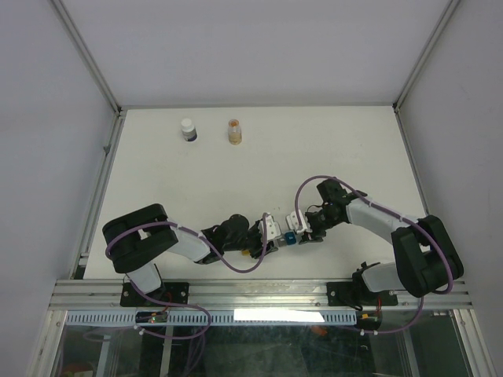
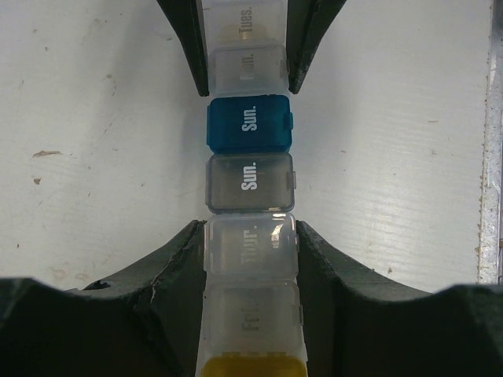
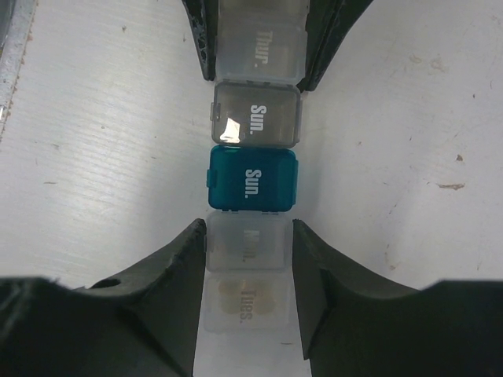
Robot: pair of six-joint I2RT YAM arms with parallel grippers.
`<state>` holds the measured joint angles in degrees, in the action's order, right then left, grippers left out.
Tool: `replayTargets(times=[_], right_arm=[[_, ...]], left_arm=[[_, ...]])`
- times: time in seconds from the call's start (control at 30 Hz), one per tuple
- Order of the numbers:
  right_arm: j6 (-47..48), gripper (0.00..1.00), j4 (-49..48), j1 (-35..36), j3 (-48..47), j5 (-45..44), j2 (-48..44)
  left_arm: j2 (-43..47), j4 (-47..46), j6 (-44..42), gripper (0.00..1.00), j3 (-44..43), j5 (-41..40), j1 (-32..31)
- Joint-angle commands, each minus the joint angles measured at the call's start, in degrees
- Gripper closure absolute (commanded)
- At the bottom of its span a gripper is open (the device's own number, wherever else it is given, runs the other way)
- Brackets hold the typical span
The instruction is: Sort the pills into containers
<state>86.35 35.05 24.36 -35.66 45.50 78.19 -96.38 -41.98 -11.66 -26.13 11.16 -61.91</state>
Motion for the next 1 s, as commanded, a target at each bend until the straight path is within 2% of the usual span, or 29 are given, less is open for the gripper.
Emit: replayTargets(times=[0.0, 0.23, 0.4, 0.47, 0.57, 0.67, 0.97], right_arm=[[-2.17, 0.73, 2.37, -0.10, -2.47, 3.06, 0.22], [-5.99, 0.79, 7.39, -1.80, -6.83, 5.81, 4.21], [-8.61, 0.79, 7.64, -2.49, -8.09, 6.47, 5.49], [-9.93, 0.75, 6.43, -2.53, -7.82, 6.12, 5.29], [-13.21, 0.58, 3.01, -3.01, -6.86, 5.72, 3.20], [-16.97, 0.47, -0.96, -3.87, -5.83, 4.79, -0.22], [-22.07, 0.44, -6.69, -8.36, -3.87, 4.28, -5.58]], left_arm=[[0.49, -0.71, -0.11, 0.81, -1.40, 1.10, -0.39], [0.66, 0.82, -1.34, 0.87, -1.56, 2.49, -0.40], [0.75, 1.28, -1.75, 0.88, -1.56, 2.68, -0.40], [0.75, 1.58, -1.76, 0.88, -1.70, 2.80, -0.40], [0.81, 1.81, -1.73, 0.88, -1.88, 2.88, -0.40], [0.80, 2.06, -1.87, 0.88, -2.00, 2.90, -0.40], [1.05, 3.60, -2.29, 0.88, -2.65, 3.17, -0.32]])
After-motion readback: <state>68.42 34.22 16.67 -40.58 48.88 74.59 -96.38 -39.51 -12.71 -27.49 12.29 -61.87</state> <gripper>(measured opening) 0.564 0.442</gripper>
